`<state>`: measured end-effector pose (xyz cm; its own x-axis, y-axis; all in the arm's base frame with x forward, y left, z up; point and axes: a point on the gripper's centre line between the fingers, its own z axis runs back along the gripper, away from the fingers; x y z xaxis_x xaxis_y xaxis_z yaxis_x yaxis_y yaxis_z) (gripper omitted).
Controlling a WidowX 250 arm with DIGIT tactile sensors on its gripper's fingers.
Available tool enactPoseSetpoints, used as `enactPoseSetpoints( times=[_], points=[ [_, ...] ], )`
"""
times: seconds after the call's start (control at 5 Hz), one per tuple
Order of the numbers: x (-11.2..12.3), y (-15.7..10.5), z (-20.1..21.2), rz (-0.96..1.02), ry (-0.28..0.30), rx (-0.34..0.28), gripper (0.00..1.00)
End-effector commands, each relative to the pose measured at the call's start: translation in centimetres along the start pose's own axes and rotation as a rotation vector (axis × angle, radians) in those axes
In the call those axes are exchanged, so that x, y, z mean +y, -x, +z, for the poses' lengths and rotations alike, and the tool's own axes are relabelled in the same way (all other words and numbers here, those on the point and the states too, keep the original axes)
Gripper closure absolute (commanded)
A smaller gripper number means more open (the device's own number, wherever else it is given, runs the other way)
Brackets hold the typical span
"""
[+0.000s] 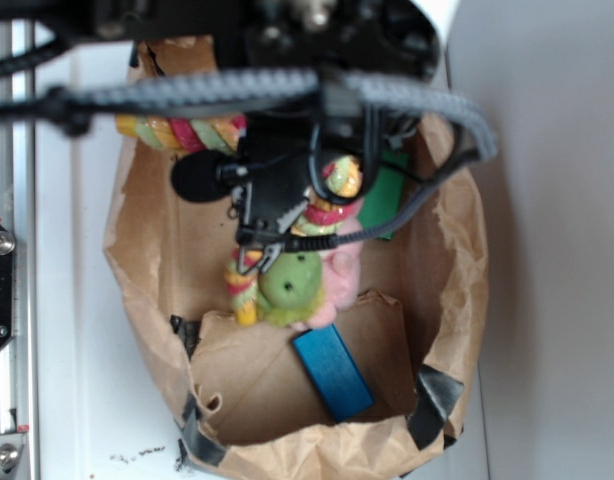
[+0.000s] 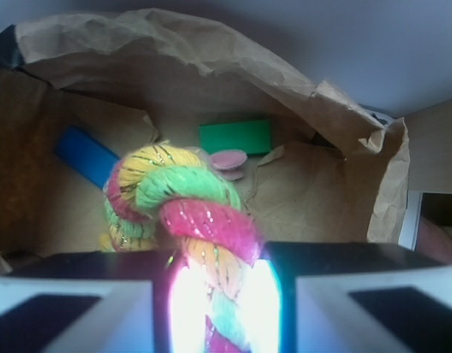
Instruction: Grab the multicolored rope.
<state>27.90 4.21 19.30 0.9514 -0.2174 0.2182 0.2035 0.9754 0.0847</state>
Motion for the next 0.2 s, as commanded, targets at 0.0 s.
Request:
enactPoseSetpoints(
  times=[0.0],
  points=[
    [-0.37, -0.78, 2.93, -0.013, -0.021, -0.082, 1.00]
  ],
)
